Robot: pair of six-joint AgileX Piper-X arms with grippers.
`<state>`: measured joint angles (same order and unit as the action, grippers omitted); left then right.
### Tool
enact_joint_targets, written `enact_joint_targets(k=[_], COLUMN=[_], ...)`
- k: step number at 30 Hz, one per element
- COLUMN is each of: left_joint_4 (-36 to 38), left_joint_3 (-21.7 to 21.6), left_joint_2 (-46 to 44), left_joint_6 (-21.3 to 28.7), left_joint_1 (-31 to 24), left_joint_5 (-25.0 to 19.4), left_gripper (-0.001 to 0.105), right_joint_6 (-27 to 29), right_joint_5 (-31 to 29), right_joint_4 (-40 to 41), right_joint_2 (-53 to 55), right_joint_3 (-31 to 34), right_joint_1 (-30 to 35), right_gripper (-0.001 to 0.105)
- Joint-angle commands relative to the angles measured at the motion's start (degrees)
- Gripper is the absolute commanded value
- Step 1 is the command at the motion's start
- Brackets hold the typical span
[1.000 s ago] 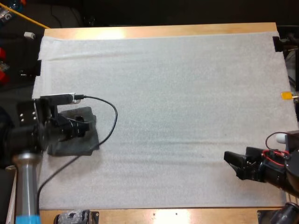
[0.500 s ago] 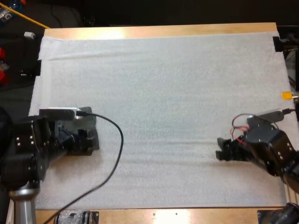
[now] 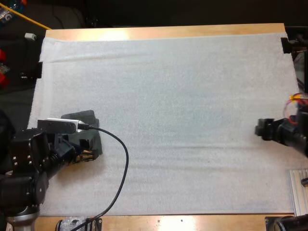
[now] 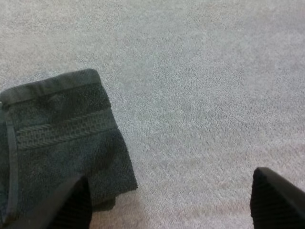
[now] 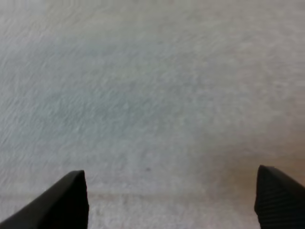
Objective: Pick towel from pile, fold and stack
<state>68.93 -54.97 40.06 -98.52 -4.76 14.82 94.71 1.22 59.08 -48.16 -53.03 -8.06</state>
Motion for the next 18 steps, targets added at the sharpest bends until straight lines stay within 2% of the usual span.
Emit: enact_joint_targets(k=[1, 6, 13, 18], left_joint_4=[0.26, 0.26, 0.4, 0.36], left_joint_3=[-0.36, -0.36, -0.36, -0.36], left_joint_2=[-0.31, -0.31, -0.31, -1.66], left_joint_6=[0.26, 0.93, 1.06, 1.06], left_joint_1=[0.23, 0.37, 2.82, 3.26], left_joint_5=[-0.01, -0.01, -0.17, -4.01], left_gripper=[0.067, 0.067, 0.067, 0.067], right_joint_6=[1.21, 2.26, 8.08, 11.7], right_joint_5=[1.59, 2.07, 2.07, 1.96], right_joint_4=[0.07, 0.26, 0.41, 2.94], right_joint_2=[0.83, 3.35, 8.25, 13.74], right_joint_3=[-0.14, -0.14, -0.14, -0.14], right_joint_1=[1.62, 7.36, 7.61, 7.61], right_gripper=[0.07, 0.07, 0.07, 0.07])
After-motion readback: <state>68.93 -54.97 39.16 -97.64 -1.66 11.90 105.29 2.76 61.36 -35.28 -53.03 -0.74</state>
